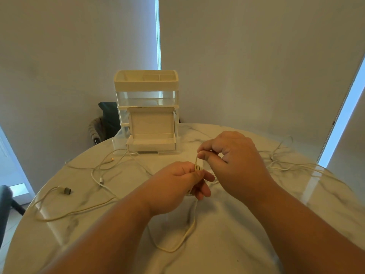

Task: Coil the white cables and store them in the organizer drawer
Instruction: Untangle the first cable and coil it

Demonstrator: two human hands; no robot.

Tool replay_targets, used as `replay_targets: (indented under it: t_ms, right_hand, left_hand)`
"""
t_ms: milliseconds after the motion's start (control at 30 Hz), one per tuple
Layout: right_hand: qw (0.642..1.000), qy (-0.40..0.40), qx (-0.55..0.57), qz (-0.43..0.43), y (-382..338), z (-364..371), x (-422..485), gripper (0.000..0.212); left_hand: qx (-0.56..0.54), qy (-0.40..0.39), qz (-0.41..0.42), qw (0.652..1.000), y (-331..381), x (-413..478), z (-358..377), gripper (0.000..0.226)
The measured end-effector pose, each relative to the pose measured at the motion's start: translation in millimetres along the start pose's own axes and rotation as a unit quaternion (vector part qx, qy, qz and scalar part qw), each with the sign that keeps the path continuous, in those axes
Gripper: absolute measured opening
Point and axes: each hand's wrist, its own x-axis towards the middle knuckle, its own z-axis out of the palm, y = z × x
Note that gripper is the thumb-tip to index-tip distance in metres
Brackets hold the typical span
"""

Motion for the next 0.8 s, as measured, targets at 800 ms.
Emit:
replay_targets:
  t_ms: [800]
  right_hand:
    - [0.946, -0.163, 0.241, 0.145, 19.3, 32.4, -12.9, 0.031]
  left_hand:
    - [-0.582, 0.095, 0.12, 0.799, 16.3, -4.7, -22.0, 0.027]
